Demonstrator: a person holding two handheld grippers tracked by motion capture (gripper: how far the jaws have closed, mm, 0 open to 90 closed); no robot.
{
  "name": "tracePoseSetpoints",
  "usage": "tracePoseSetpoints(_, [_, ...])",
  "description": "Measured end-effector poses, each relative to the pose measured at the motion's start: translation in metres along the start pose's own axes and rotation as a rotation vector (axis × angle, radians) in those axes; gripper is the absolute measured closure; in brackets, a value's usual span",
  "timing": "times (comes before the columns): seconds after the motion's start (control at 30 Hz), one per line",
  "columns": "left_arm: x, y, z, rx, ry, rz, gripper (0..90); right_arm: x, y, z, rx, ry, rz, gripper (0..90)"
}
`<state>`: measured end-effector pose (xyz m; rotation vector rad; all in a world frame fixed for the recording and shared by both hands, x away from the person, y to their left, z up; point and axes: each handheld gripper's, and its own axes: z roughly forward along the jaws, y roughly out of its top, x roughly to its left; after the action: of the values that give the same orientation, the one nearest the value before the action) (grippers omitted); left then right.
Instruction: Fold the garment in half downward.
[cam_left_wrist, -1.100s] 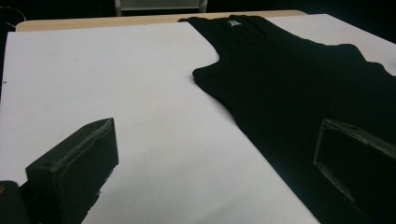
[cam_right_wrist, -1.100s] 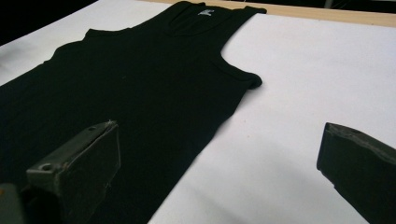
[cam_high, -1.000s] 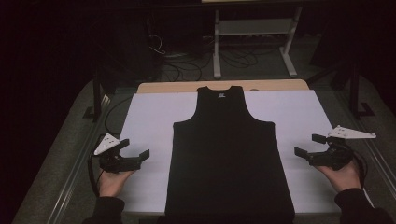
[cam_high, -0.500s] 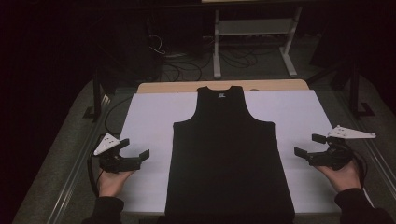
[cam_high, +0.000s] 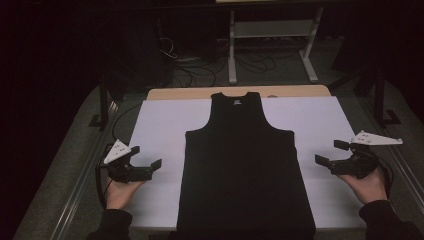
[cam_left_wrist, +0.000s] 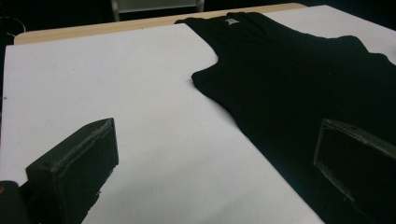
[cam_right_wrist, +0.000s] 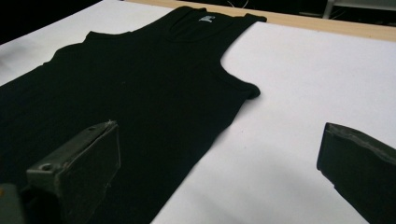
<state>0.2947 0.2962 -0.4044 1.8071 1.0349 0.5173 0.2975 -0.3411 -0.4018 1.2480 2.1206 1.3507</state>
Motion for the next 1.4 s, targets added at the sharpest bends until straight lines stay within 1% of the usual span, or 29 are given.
tracePoseSetpoints(0.07, [0.001, 0.002, 0.001, 0.0, -0.003, 0.003, 0.0, 0.0, 0.002, 0.0, -0.001, -0.002, -0.002, 0.0])
tracePoseSetpoints(0.1, [0.001, 0.004, 0.002, 0.005, -0.001, 0.012, 0.0, -0.001, 0.004, 0.0, -0.001, -0.002, -0.006, 0.0])
tracePoseSetpoints(0.17, [0.0, 0.008, 0.003, 0.009, 0.0, 0.018, 0.0, 0.0, 0.008, 0.001, 0.011, -0.01, -0.016, 0.0])
tracePoseSetpoints(0.2, [0.0, 0.008, 0.003, 0.009, 0.0, 0.018, 0.0, -0.001, 0.01, 0.001, 0.014, -0.01, -0.014, 0.0])
tracePoseSetpoints(0.3, [-0.006, 0.016, 0.005, 0.023, -0.011, 0.05, 0.0, -0.001, 0.015, 0.0, 0.016, -0.007, -0.01, 0.0])
tracePoseSetpoints(0.4, [-0.007, 0.02, 0.006, 0.026, -0.014, 0.054, 0.0, -0.002, 0.019, 0.001, 0.025, -0.008, -0.017, 0.0])
tracePoseSetpoints(0.5, [-0.007, 0.025, 0.007, 0.047, -0.014, 0.067, 0.0, -0.003, 0.024, 0.002, 0.037, -0.007, -0.02, 0.0])
tracePoseSetpoints(0.53, [-0.007, 0.025, 0.007, 0.047, -0.014, 0.067, 0.0, -0.003, 0.024, 0.002, 0.037, -0.007, -0.02, 0.0])
tracePoseSetpoints(0.6, [-0.007, 0.028, 0.008, 0.062, -0.01, 0.077, 0.0, -0.003, 0.028, 0.003, 0.041, 0.0, -0.027, 0.0])
tracePoseSetpoints(0.63, [-0.006, 0.029, 0.008, 0.064, -0.012, 0.074, 0.0, -0.003, 0.029, 0.003, 0.046, -0.001, -0.032, 0.0])
tracePoseSetpoints(0.67, [-0.006, 0.033, 0.009, 0.07, -0.013, 0.083, 0.0, -0.003, 0.031, 0.004, 0.051, 0.001, -0.035, 0.0])
tracePoseSetpoints(0.77, [-0.006, 0.037, 0.01, 0.069, -0.018, 0.086, 0.0, -0.003, 0.034, 0.006, 0.054, 0.004, -0.044, 0.0])
tracePoseSetpoints(0.83, [-0.006, 0.04, 0.012, 0.073, -0.022, 0.091, 0.0, -0.002, 0.038, 0.008, 0.07, 0.01, -0.053, 0.0])
tracePoseSetpoints(1.07, [-0.005, 0.05, 0.024, 0.126, -0.029, 0.132, 0.0, -0.002, 0.049, 0.016, 0.097, 0.021, -0.078, 0.0])
tracePoseSetpoints(1.23, [-0.005, 0.054, 0.029, 0.136, -0.035, 0.132, 0.0, -0.002, 0.056, 0.019, 0.108, 0.025, -0.084, 0.0])
tracePoseSetpoints(1.3, [-0.005, 0.057, 0.031, 0.144, -0.039, 0.14, 0.0, -0.001, 0.061, 0.021, 0.112, 0.028, -0.089, 0.0])
tracePoseSetpoints(1.4, [-0.004, 0.061, 0.034, 0.143, -0.051, 0.139, 0.0, -0.001, 0.064, 0.023, 0.116, 0.03, -0.093, 0.0])
